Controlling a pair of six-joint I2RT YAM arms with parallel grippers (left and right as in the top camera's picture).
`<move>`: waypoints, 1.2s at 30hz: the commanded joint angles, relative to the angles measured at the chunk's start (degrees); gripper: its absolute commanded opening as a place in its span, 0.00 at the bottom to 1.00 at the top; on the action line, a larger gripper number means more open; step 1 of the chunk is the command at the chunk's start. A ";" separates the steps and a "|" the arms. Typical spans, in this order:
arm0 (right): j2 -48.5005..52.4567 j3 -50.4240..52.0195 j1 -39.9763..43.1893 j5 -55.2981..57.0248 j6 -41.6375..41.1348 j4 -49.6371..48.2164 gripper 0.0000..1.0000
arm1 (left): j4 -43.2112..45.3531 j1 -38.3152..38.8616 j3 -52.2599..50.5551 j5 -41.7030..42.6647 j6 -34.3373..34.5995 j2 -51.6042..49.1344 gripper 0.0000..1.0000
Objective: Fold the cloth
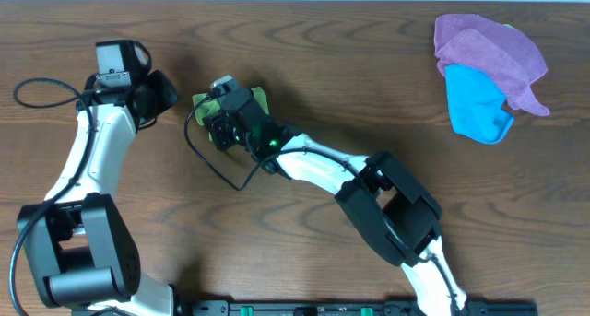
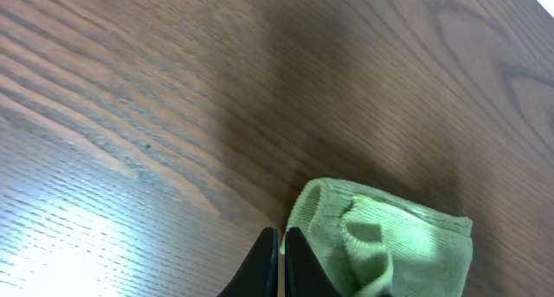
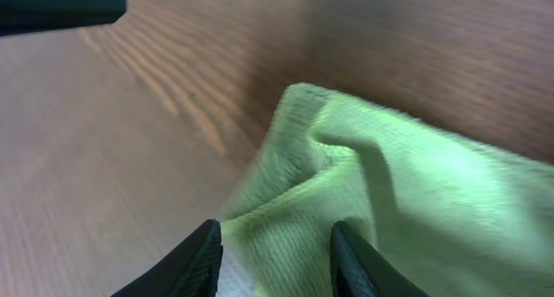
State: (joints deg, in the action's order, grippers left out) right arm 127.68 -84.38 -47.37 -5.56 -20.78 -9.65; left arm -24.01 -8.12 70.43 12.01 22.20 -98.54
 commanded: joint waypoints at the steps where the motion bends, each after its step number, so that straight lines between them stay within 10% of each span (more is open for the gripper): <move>1: 0.83 -1.14 -1.05 -2.47 0.17 0.46 0.41 | -0.17 -1.70 1.27 -0.37 -0.98 1.97 0.06; 30: -9.09 -1.14 -2.23 -8.15 0.31 13.16 0.58 | -0.20 -3.98 1.44 0.28 0.13 5.86 0.06; 36: -14.73 -1.14 0.02 -6.47 2.47 22.32 0.70 | -0.98 -3.98 1.44 0.50 1.84 7.19 0.19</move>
State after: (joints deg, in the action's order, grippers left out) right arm 116.57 -84.40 -48.90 -13.93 -19.92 10.85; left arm -24.25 -11.86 70.43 12.05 22.85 -93.06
